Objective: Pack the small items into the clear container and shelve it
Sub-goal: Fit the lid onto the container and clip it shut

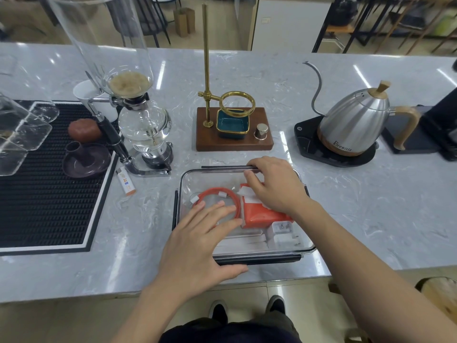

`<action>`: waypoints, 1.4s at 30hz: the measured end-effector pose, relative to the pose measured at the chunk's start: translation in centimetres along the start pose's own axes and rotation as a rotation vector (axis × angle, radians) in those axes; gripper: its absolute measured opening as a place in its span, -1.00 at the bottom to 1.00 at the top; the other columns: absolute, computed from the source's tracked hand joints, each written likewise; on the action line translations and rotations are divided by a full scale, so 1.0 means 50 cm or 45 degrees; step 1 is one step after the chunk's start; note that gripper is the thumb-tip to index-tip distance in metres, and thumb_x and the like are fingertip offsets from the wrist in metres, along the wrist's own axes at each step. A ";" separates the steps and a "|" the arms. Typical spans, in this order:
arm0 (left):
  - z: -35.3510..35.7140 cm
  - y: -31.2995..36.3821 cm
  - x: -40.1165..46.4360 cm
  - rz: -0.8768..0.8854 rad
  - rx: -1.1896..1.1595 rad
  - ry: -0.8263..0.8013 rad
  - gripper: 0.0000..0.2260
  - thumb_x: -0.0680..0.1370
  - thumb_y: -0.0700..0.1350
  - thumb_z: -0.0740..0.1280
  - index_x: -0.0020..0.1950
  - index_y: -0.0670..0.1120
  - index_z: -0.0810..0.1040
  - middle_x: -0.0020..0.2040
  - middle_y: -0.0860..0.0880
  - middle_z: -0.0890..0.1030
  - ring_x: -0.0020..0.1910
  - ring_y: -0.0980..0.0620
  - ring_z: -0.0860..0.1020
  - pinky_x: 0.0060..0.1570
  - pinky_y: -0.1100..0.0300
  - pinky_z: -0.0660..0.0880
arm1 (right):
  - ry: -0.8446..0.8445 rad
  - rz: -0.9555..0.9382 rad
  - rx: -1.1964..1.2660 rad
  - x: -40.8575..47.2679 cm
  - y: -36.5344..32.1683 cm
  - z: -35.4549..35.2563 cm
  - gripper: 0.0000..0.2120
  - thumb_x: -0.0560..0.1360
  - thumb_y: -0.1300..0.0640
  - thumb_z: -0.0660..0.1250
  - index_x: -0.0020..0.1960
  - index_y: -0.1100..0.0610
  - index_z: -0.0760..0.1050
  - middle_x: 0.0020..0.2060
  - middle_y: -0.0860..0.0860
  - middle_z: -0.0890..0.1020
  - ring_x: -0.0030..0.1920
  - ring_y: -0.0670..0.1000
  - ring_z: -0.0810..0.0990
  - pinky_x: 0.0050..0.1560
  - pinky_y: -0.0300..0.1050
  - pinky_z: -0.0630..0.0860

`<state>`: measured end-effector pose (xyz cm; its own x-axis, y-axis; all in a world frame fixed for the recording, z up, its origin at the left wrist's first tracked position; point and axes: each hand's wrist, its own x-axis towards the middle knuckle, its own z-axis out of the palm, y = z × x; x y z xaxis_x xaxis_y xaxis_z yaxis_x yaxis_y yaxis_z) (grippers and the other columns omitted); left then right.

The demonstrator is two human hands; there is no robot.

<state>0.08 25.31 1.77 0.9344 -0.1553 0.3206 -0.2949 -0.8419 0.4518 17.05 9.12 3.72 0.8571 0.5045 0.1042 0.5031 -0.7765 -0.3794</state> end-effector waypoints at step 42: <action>-0.020 -0.044 0.003 0.035 -0.227 0.044 -0.47 0.27 0.31 0.50 0.14 0.06 0.71 0.28 0.15 0.61 0.37 0.17 0.50 0.46 0.12 0.30 | 0.014 0.151 -0.018 -0.008 0.031 -0.008 -0.66 0.62 -0.10 0.12 0.03 0.09 0.57 -0.12 0.03 0.67 -0.09 0.12 0.59 -0.03 0.02 0.47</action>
<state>0.70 27.66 1.64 0.9191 -0.1563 0.3617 -0.3535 -0.7324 0.5820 17.56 7.56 3.44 0.9119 0.4045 0.0693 0.3993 -0.8357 -0.3770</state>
